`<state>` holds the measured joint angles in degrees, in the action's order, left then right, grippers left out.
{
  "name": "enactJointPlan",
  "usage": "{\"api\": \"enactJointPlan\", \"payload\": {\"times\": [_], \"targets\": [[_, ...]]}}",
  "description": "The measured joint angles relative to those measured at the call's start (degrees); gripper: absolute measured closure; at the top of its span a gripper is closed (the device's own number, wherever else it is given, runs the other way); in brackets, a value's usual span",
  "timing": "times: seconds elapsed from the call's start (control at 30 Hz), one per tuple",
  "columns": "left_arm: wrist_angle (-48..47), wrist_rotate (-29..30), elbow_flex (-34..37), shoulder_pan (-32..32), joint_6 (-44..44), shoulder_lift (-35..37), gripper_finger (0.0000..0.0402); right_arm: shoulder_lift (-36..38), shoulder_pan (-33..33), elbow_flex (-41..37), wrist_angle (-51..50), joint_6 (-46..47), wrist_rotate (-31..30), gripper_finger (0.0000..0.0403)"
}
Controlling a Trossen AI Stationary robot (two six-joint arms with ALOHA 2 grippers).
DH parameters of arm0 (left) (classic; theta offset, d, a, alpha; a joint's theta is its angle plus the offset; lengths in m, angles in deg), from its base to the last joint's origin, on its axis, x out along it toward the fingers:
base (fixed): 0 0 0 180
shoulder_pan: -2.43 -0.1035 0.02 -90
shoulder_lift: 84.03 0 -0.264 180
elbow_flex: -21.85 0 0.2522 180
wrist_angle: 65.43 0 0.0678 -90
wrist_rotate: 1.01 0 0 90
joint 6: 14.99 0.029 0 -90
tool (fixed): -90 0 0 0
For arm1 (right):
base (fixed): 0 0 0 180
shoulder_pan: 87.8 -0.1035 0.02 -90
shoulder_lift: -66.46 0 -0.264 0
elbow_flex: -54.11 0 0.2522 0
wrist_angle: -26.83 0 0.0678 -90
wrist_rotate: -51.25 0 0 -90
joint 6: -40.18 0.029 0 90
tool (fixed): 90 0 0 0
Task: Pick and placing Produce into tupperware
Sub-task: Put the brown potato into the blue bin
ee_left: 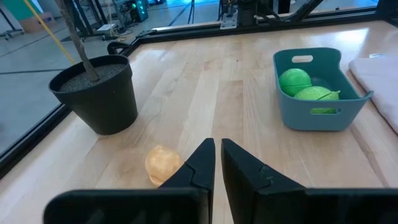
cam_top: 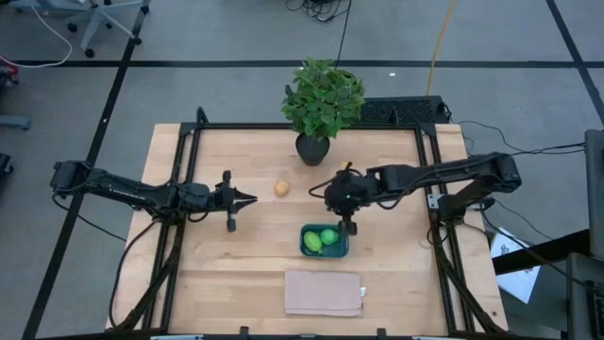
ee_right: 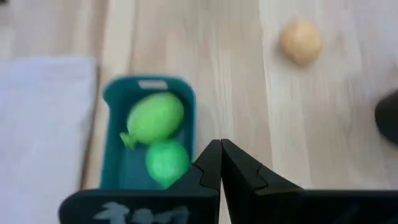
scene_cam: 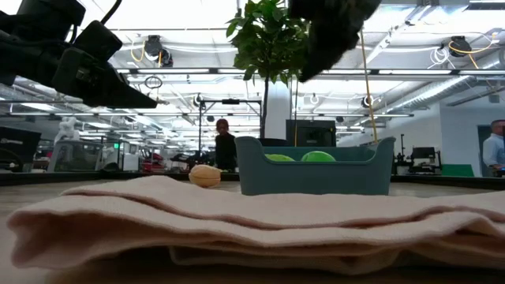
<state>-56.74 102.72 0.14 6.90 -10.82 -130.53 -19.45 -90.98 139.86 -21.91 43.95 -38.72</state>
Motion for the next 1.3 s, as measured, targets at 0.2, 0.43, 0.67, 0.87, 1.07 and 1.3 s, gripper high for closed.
{"api": "enactJointPlan", "payload": {"times": [0.2, 0.43, 0.67, 0.87, 1.07, 1.3], "targets": [[0.0, 0.3, 0.0, 0.0, 0.0, 0.0, 0.0369, 5.2, 0.1, 0.0, 4.7, -2.0, 0.0, 0.0403], [-0.2, 0.3, 0.0, 0.0, -0.1, 0.0, 0.0369, 14.7, 0.1, 0.0, 8.7, -4.2, 0.0, 0.0403], [-0.3, 0.4, 0.0, 0.0, 0.0, 0.0, 0.0369, 23.9, 0.1, 0.0, 10.3, -4.1, -3.2, 0.0403], [-0.3, 0.4, 0.0, 0.0, 0.1, 0.0, 0.0369, 31.3, 0.1, -4.7, 11.9, -4.4, -6.2, 0.0403], [-0.3, 0.4, 0.0, 0.0, 0.0, 0.0, 0.0369, 39.9, 0.1, -16.7, 22.1, -0.7, -6.0, 0.0403], [0.0, 0.4, 0.0, 0.0, 0.0, 0.0, 0.0369, 46.5, 0.1, -30.8, 30.0, 2.1, -5.9, 0.0403]]}}
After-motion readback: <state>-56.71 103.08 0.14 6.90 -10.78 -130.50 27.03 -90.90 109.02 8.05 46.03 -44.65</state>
